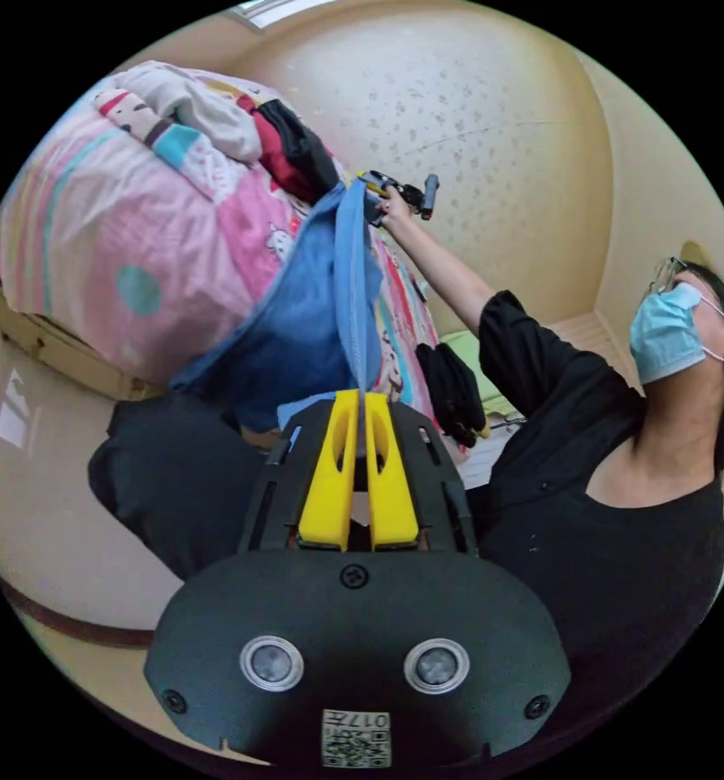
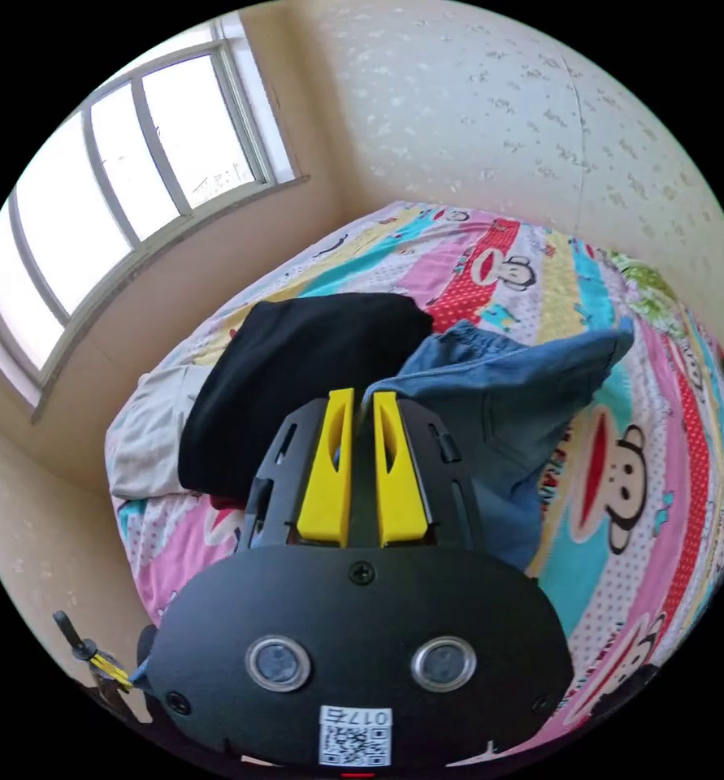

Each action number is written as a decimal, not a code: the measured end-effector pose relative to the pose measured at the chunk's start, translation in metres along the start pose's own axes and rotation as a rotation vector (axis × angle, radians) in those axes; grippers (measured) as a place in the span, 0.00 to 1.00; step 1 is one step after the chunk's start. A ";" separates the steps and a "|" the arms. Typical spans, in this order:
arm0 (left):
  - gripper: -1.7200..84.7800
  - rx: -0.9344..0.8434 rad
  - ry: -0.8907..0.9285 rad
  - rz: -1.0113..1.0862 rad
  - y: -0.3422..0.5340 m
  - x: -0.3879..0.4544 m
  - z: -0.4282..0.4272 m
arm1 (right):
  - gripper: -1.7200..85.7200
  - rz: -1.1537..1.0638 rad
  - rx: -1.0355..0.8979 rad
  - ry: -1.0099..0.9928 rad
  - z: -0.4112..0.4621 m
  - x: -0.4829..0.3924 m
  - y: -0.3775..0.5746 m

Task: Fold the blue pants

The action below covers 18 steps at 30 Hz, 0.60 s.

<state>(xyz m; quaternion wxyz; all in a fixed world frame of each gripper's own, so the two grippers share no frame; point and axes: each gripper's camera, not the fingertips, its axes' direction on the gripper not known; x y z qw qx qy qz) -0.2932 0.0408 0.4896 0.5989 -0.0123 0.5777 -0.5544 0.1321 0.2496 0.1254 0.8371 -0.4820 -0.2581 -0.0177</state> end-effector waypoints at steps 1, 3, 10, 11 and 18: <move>0.03 -0.021 -0.066 -0.030 -0.003 -0.010 -0.007 | 0.09 0.002 -0.001 -0.011 0.004 -0.001 0.005; 0.05 -0.054 -0.148 -0.071 -0.007 -0.020 -0.014 | 0.11 0.012 0.025 -0.017 -0.004 -0.001 0.043; 0.14 -0.048 -0.198 0.114 -0.082 -0.004 0.004 | 0.16 0.061 0.069 -0.038 -0.094 0.023 0.278; 0.15 -0.063 -0.193 0.170 -0.103 0.001 0.019 | 0.17 0.108 0.032 -0.107 -0.095 0.028 0.323; 0.13 -0.235 -0.400 0.210 -0.159 0.013 0.099 | 0.12 0.094 -0.073 -0.401 -0.073 -0.018 0.452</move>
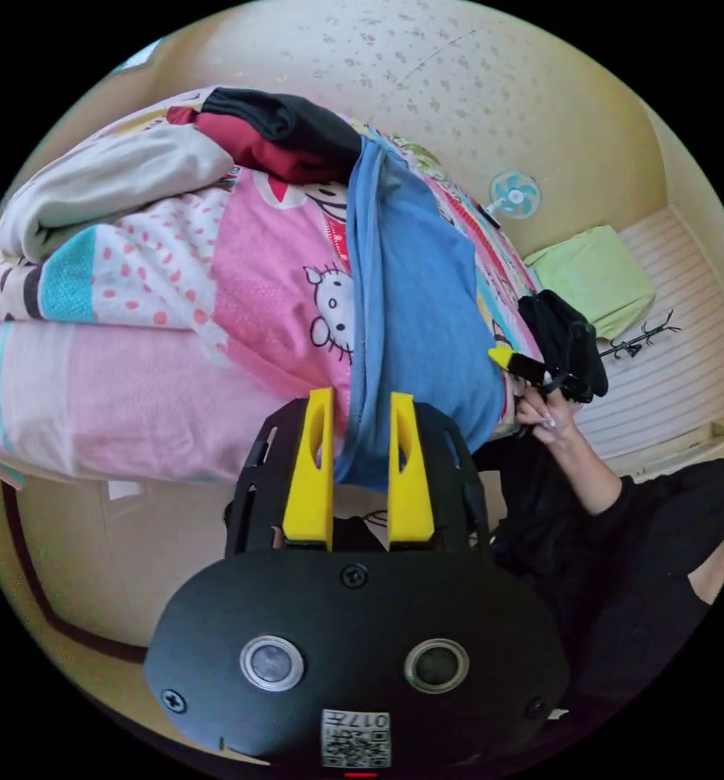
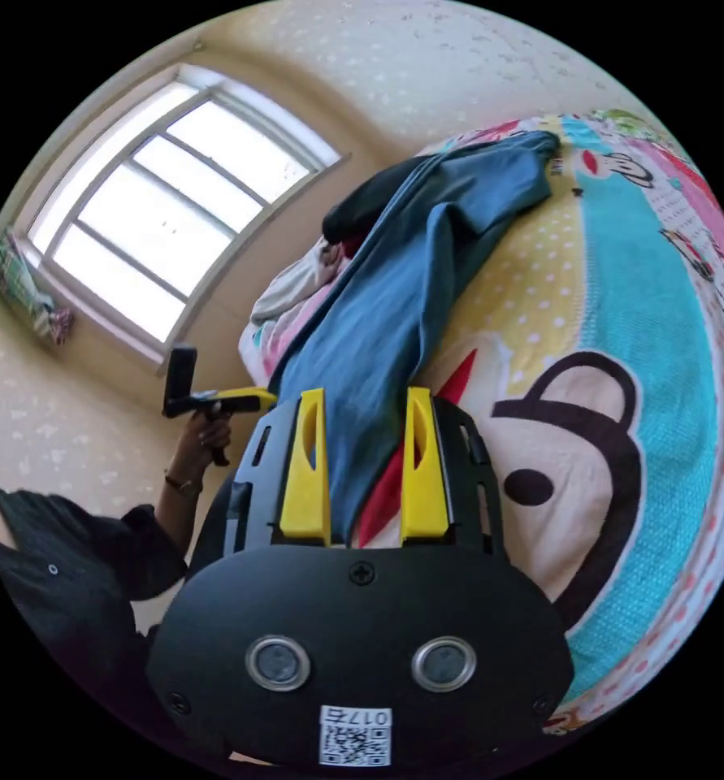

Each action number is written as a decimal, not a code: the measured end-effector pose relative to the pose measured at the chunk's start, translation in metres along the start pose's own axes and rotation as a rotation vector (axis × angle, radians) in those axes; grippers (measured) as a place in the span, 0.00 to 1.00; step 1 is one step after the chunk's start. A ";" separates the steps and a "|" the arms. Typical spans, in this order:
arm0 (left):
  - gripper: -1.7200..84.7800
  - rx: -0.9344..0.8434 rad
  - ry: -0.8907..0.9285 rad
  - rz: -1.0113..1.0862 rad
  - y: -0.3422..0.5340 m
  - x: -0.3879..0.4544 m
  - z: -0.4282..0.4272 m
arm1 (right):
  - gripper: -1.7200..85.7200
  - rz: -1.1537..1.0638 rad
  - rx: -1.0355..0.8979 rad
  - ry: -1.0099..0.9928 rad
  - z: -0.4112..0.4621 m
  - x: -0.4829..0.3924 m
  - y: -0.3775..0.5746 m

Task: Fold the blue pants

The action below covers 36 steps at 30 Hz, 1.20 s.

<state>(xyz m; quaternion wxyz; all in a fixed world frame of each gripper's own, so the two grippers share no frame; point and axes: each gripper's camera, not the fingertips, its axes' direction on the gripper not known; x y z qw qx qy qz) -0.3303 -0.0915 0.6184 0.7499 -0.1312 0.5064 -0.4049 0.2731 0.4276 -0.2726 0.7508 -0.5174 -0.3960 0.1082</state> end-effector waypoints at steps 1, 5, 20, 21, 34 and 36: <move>0.11 -0.022 0.014 0.010 0.003 0.008 -0.002 | 0.09 -0.030 -0.053 0.011 0.002 -0.003 0.001; 0.03 -0.107 0.230 0.042 0.035 0.047 0.014 | 0.05 -0.177 -0.266 -0.032 -0.032 -0.016 0.039; 0.10 -0.130 0.322 0.088 0.073 0.153 0.038 | 0.14 -0.157 -0.175 0.242 -0.117 0.011 0.066; 0.10 -0.112 0.299 0.115 0.067 0.161 0.036 | 0.14 -0.182 -0.136 0.261 -0.100 0.012 0.028; 0.08 -0.200 0.013 0.236 0.038 0.242 0.133 | 0.11 -0.049 -0.063 0.585 0.165 0.080 -0.272; 0.04 -0.198 0.043 0.245 0.038 0.242 0.136 | 0.06 -0.086 -0.035 0.651 0.191 0.065 -0.270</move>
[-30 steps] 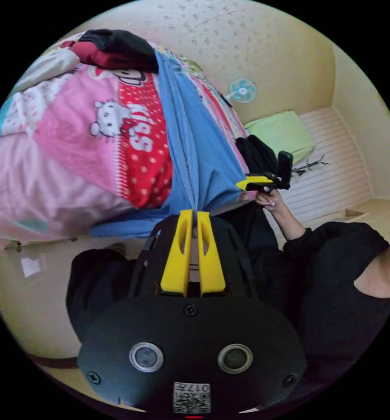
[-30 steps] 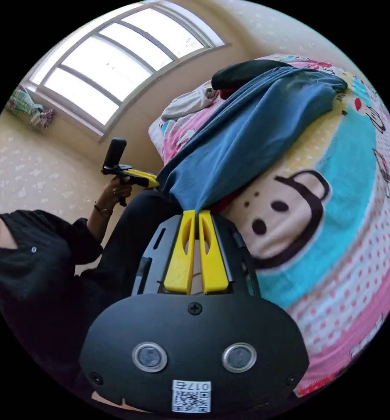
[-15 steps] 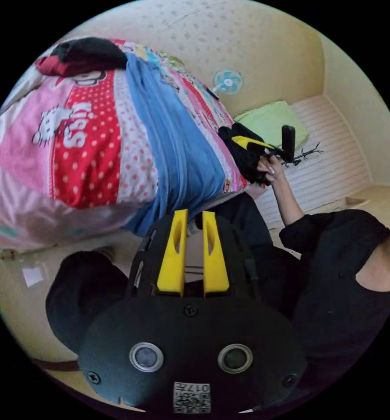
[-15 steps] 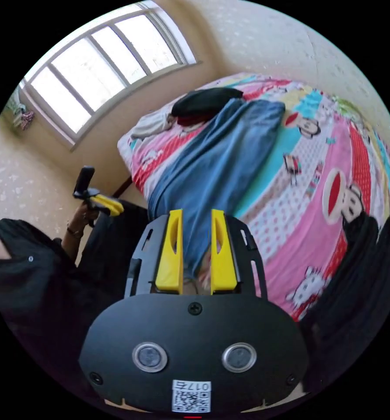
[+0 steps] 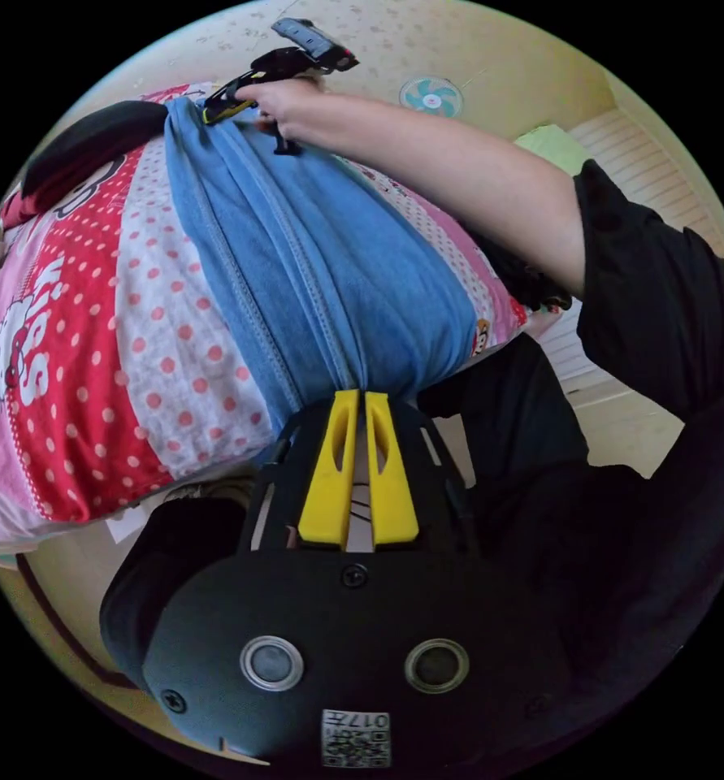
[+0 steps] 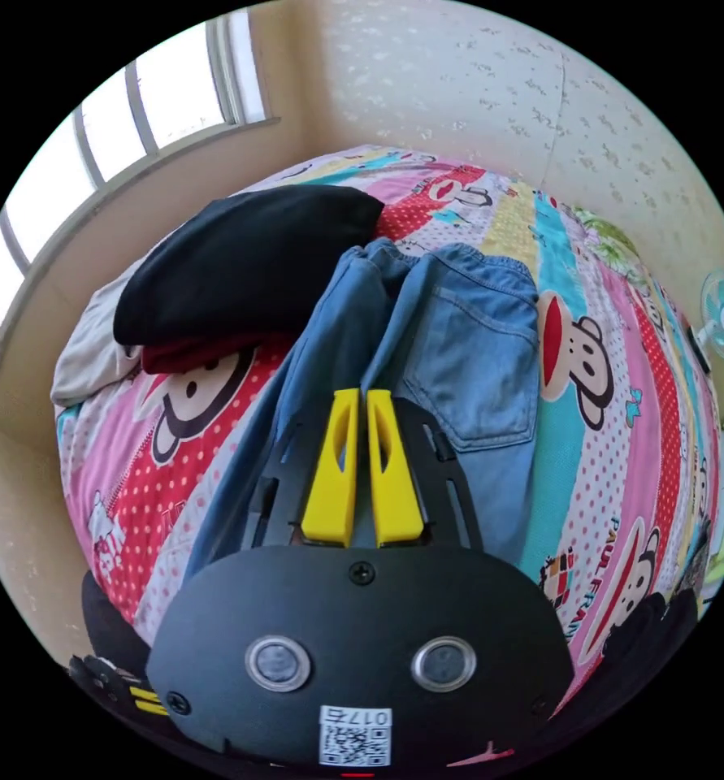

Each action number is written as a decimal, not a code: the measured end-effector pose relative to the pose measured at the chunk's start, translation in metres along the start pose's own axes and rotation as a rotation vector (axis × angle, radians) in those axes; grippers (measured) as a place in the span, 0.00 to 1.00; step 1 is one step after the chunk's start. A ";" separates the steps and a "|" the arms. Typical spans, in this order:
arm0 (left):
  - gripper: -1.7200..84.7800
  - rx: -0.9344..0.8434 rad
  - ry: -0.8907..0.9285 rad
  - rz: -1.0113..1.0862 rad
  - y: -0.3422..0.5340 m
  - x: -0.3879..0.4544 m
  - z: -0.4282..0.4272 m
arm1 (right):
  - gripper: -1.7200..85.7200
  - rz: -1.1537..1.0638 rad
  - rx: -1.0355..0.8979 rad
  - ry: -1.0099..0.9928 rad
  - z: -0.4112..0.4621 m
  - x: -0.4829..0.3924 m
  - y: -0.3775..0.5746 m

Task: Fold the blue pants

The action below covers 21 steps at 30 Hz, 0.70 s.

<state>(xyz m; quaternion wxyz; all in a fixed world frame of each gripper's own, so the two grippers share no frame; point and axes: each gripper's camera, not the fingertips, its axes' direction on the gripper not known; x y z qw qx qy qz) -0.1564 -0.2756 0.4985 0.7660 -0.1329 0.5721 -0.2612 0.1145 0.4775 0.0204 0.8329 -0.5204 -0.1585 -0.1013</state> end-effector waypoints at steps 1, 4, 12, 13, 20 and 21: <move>0.03 0.003 0.010 0.003 0.001 0.000 0.001 | 0.05 -0.001 0.015 0.040 -0.001 -0.008 0.000; 0.01 0.007 0.066 0.015 0.007 -0.001 -0.006 | 0.04 -0.056 0.087 0.211 -0.010 -0.049 -0.004; 0.01 0.040 0.132 -0.040 0.033 -0.021 -0.039 | 0.04 -0.089 0.105 0.250 -0.018 -0.087 -0.051; 0.01 0.048 0.125 -0.054 0.038 -0.025 -0.044 | 0.04 -0.086 0.104 0.247 -0.019 -0.087 -0.054; 0.02 0.062 0.196 -0.119 0.051 -0.044 -0.051 | 0.05 -0.081 0.073 0.230 -0.029 -0.081 -0.084; 0.03 0.047 0.191 -0.123 0.051 -0.044 -0.051 | 0.06 -0.083 0.074 0.228 -0.037 -0.077 -0.088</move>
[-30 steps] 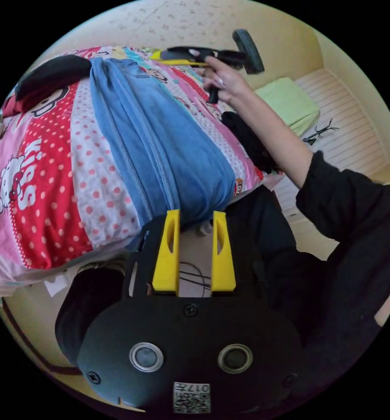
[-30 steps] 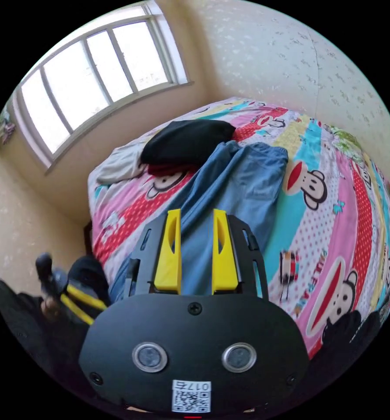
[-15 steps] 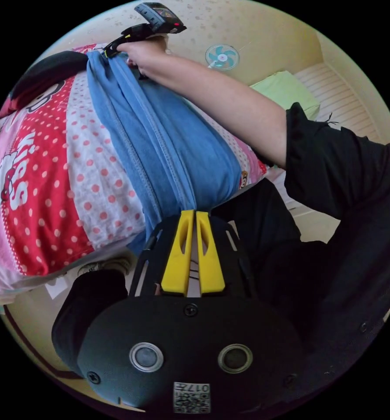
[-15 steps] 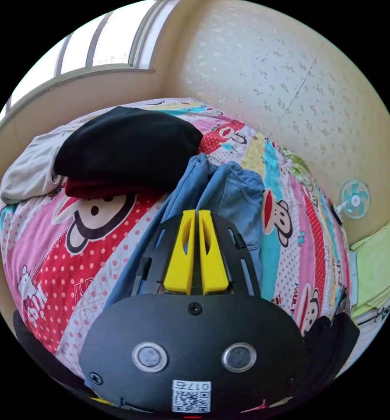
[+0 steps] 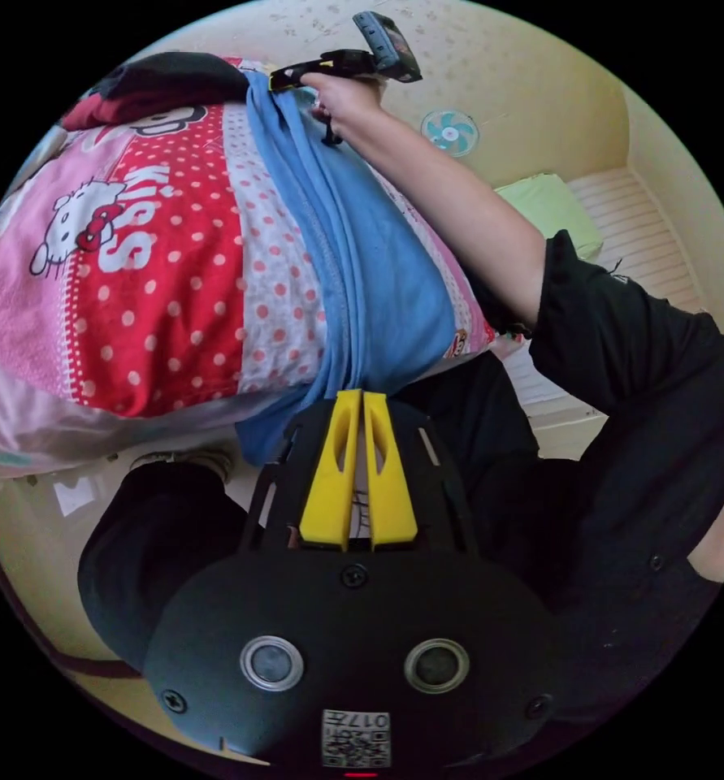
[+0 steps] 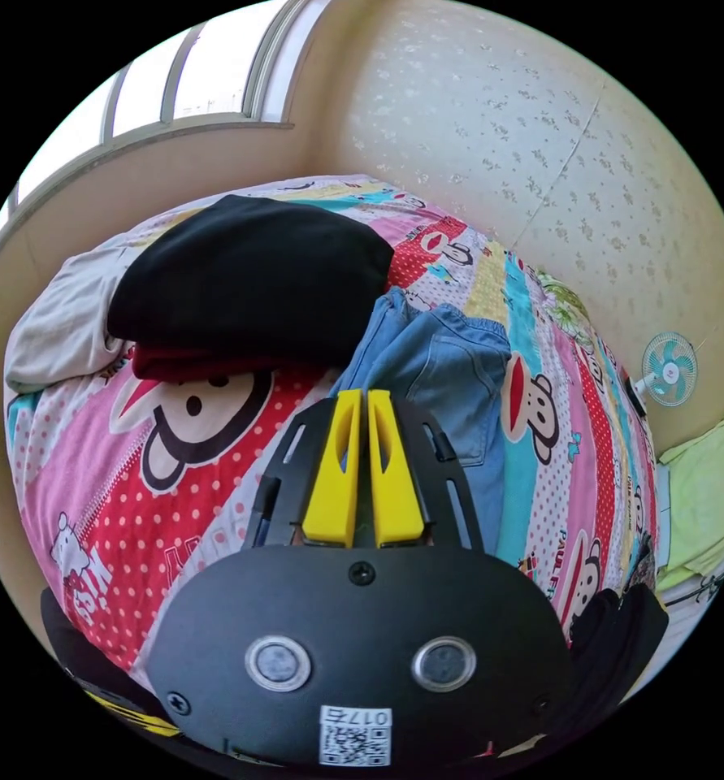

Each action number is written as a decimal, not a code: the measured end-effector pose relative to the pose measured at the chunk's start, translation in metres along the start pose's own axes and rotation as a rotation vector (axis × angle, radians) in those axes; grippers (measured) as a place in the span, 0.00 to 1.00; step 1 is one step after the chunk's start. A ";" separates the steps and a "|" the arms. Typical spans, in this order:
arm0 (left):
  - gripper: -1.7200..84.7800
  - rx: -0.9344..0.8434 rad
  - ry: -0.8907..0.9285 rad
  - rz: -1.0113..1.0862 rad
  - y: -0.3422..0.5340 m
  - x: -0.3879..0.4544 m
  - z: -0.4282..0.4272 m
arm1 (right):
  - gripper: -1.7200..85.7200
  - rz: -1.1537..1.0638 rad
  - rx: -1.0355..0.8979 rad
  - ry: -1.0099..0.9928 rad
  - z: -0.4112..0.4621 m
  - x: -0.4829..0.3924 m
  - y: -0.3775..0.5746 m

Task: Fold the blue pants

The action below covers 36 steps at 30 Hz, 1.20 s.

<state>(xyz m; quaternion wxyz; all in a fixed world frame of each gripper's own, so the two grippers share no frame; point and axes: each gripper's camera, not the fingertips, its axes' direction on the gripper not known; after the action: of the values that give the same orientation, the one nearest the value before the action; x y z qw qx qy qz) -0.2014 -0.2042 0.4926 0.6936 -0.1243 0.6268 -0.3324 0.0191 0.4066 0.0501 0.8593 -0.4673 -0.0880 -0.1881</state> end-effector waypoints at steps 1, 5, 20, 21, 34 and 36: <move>0.05 -0.024 -0.016 -0.011 0.000 -0.001 -0.001 | 0.07 -0.008 0.003 -0.010 -0.004 0.003 -0.001; 0.11 0.078 0.050 -0.016 -0.005 -0.003 -0.031 | 0.11 -0.018 0.050 -0.124 -0.061 0.040 0.008; 0.20 0.272 0.265 -0.145 -0.077 -0.070 -0.050 | 0.19 0.464 -0.115 -0.875 -0.183 0.333 0.275; 0.20 0.278 0.272 -0.155 -0.076 -0.070 -0.051 | 0.19 0.499 -0.102 -0.943 -0.188 0.340 0.278; 0.06 0.138 0.644 -0.238 -0.107 -0.097 -0.027 | 0.05 0.529 -0.172 -1.504 -0.208 0.378 0.188; 0.05 0.167 0.665 -0.184 -0.092 -0.078 -0.047 | 0.04 0.467 -0.016 -1.572 -0.281 0.395 0.184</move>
<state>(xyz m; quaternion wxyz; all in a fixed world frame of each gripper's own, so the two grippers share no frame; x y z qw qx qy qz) -0.2734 -0.2138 0.5996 0.4267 -0.0081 0.7751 -0.4659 0.4479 0.1664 -0.1160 0.5606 -0.4750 -0.5637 0.3773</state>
